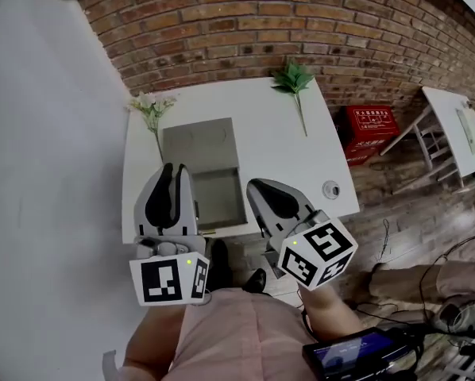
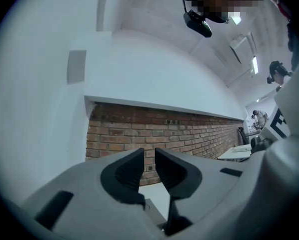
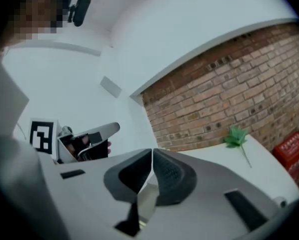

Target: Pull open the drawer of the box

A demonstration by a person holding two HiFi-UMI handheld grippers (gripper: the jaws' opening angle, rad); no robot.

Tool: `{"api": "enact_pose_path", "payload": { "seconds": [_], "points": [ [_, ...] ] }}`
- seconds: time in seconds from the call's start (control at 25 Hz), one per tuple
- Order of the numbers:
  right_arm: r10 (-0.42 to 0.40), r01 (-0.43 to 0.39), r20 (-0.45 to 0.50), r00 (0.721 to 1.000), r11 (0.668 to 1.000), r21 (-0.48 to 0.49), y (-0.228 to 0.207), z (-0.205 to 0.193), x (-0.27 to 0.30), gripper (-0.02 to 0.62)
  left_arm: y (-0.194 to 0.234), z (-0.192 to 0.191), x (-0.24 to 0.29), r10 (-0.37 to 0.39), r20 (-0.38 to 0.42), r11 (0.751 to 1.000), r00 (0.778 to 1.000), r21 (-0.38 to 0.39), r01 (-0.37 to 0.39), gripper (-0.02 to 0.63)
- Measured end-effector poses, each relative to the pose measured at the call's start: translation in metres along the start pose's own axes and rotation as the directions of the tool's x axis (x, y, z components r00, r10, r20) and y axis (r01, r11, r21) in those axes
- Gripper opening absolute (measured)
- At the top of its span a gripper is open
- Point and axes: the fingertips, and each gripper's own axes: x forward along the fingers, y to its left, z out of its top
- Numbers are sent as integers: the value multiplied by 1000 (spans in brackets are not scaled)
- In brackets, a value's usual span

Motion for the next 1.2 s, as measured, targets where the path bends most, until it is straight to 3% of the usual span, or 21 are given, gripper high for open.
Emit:
{"api": "enact_pose_path", "payload": {
  "seconds": [0.16,0.36,1.2],
  "points": [
    [-80,92,90,993,985,-147,0,34,-12,6,-15,33,3,-13,71,997,997,75,8,14],
    [-153,191,159,975,945,-267,-5,44,-28,5,-37,35,0,-46,81,993,996,108,37,8],
    [-202,255,202,958,924,-286,-19,44,-56,3,-75,14,2,-115,15,987,993,118,112,8]
  ]
}}
